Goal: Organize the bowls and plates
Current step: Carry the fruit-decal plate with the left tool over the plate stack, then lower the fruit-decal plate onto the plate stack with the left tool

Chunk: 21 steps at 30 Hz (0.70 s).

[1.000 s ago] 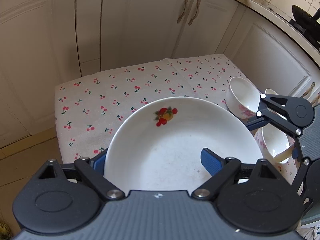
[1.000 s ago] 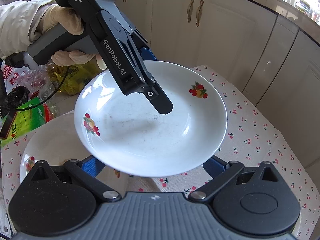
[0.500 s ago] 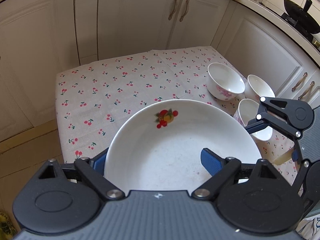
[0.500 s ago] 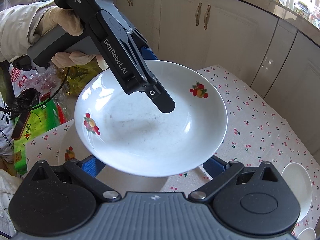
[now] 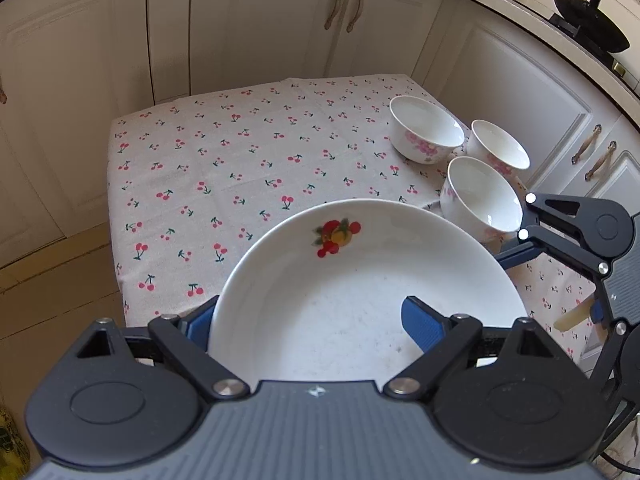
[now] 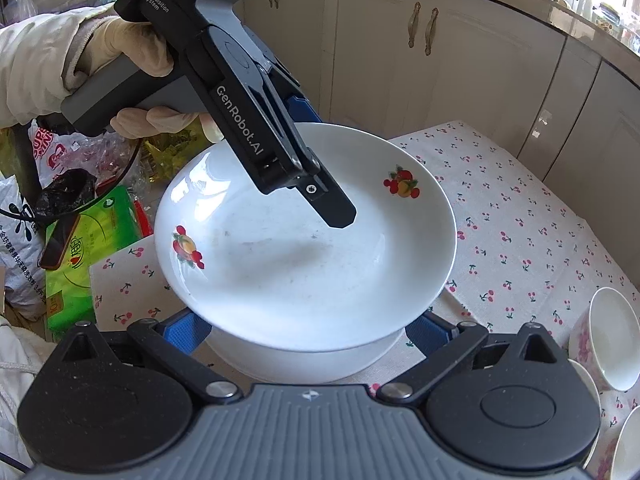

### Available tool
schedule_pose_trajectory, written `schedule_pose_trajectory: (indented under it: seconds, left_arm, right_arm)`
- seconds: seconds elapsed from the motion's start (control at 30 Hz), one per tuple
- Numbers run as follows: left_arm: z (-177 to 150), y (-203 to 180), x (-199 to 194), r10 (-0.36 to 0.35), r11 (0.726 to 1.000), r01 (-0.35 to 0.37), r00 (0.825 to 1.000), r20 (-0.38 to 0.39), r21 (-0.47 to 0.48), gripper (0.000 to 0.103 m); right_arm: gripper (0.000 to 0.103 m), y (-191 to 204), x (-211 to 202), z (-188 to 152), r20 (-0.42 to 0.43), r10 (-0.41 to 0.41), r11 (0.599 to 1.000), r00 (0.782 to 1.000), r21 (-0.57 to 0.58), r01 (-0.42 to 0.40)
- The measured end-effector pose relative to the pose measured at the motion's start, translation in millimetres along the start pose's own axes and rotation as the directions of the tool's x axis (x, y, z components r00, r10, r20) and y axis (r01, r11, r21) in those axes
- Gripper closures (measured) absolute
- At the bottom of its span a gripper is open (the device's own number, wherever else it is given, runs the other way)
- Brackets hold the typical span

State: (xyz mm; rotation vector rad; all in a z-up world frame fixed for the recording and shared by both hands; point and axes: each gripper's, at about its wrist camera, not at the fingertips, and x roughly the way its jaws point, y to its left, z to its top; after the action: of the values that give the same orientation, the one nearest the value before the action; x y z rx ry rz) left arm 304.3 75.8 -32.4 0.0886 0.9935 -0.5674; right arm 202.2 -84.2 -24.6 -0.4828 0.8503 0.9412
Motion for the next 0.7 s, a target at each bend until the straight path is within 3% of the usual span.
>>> schedule_pose_trajectory:
  seconds: [0.7]
  left_arm:
    - [-29, -4, 23, -0.035, 0.999, 0.035, 0.998, -0.060, -0.013, 0.011]
  right_arm:
    - [0.000, 18, 8, -33, -0.049, 0.014, 0.996, 0.999, 0.083, -0.009]
